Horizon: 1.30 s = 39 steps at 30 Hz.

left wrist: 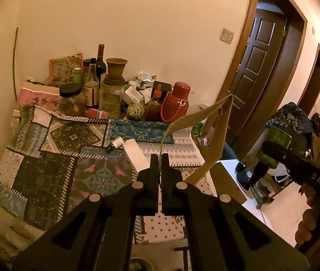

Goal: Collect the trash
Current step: 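Lift the green can and cardboard box up off the table, then carry the green can and cardboard box down toward the floor bin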

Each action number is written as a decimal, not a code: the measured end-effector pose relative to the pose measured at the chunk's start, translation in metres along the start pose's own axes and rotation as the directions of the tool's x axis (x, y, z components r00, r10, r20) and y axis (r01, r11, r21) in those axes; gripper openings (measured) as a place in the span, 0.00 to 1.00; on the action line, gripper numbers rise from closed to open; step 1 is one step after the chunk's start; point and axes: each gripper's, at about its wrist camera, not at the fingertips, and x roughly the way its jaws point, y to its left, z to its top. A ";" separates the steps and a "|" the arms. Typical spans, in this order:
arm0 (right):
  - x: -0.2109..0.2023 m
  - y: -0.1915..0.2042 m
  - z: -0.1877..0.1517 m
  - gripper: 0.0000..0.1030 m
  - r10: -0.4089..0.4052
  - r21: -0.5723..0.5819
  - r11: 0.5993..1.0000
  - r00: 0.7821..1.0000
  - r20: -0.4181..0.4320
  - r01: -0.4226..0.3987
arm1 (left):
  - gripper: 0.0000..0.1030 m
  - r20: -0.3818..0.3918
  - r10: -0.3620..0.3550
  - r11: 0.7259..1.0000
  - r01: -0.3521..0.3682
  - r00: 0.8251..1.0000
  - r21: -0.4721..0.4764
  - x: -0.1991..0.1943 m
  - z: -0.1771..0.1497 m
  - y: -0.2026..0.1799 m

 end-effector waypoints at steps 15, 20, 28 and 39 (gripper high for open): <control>-0.069 0.060 -0.045 0.38 -0.003 0.001 1.000 0.998 0.063 0.003 | 0.00 0.053 -0.073 0.997 0.071 0.996 0.042 -0.089 -0.032 0.024; -0.093 0.089 -0.074 0.38 -0.015 0.024 1.000 0.998 0.059 0.014 | 0.00 0.041 -0.066 0.997 0.064 0.997 0.054 -0.130 -0.059 0.049; -0.122 0.128 -0.123 0.38 -0.043 0.070 0.997 0.998 0.047 0.039 | 0.00 0.002 -0.056 0.997 0.056 0.998 0.059 -0.184 -0.109 0.089; -0.120 0.142 -0.165 0.38 -0.073 0.106 0.991 0.994 -0.084 0.082 | 0.00 -0.119 -0.032 0.998 0.038 0.992 0.050 -0.194 -0.156 0.119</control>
